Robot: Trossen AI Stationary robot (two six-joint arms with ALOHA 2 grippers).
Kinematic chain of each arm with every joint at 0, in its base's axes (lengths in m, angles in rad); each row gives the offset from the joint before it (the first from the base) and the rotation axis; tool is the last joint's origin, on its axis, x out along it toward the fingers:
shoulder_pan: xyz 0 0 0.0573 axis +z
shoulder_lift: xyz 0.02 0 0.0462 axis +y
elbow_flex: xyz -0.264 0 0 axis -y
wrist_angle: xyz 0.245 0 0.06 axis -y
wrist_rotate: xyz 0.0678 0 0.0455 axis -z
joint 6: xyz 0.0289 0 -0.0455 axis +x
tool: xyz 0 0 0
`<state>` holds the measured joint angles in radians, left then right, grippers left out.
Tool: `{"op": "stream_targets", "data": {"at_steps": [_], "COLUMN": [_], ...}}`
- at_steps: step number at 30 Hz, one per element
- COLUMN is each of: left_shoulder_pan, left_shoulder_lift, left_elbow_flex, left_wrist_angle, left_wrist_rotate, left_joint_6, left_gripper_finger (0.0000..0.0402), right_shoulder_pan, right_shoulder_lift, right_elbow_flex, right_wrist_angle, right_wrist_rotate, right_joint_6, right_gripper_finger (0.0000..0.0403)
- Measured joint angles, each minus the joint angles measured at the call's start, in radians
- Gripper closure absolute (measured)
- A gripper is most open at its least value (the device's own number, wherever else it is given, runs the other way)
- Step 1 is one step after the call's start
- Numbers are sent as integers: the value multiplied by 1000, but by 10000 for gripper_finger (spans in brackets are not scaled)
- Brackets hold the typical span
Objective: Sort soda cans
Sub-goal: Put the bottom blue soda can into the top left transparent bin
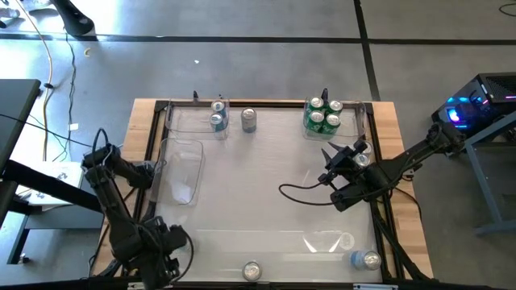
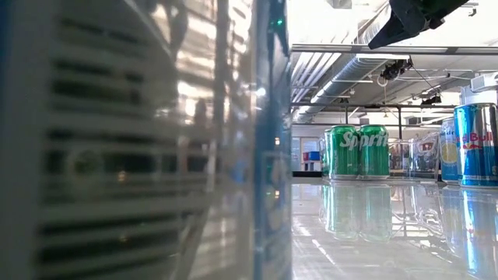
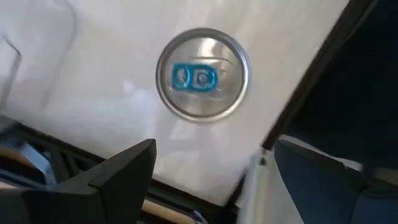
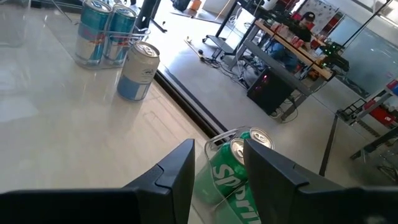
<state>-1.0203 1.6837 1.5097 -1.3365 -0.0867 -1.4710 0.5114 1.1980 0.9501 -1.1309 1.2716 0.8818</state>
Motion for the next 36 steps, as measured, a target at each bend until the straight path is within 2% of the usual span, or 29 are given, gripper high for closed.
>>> {"op": "stream_targets", "data": {"at_steps": [4, 12, 21, 27, 31, 36], "left_shoulder_pan": [4, 43, 79, 106, 122, 131], "left_shoulder_lift": [46, 92, 85, 87, 87, 87], "left_elbow_flex": [0, 0, 0, 0, 0, 0], "left_wrist_angle": [-33, -29, -22, -26, -24, -24], "left_wrist_rotate": [-18, -81, -82, -67, -21, 1], "left_joint_6": [58, 35, -68, -77, -38, 0], "left_gripper_finger": [75, 75, 76, 76, 91, 128], "right_shoulder_pan": [0, 0, 0, 0, 0, 0], "right_shoulder_lift": [0, 0, 0, 0, 0, 0], "right_elbow_flex": [0, 0, 0, 0, 0, 0], "right_wrist_angle": [0, 0, 9, 9, 9, 9], "right_wrist_rotate": [-1, -12, -12, -12, -12, -12], "right_joint_6": [0, 0, 0, 0, 0, 0], "right_gripper_finger": [270, 270, 270, 270, 270, 270]}}
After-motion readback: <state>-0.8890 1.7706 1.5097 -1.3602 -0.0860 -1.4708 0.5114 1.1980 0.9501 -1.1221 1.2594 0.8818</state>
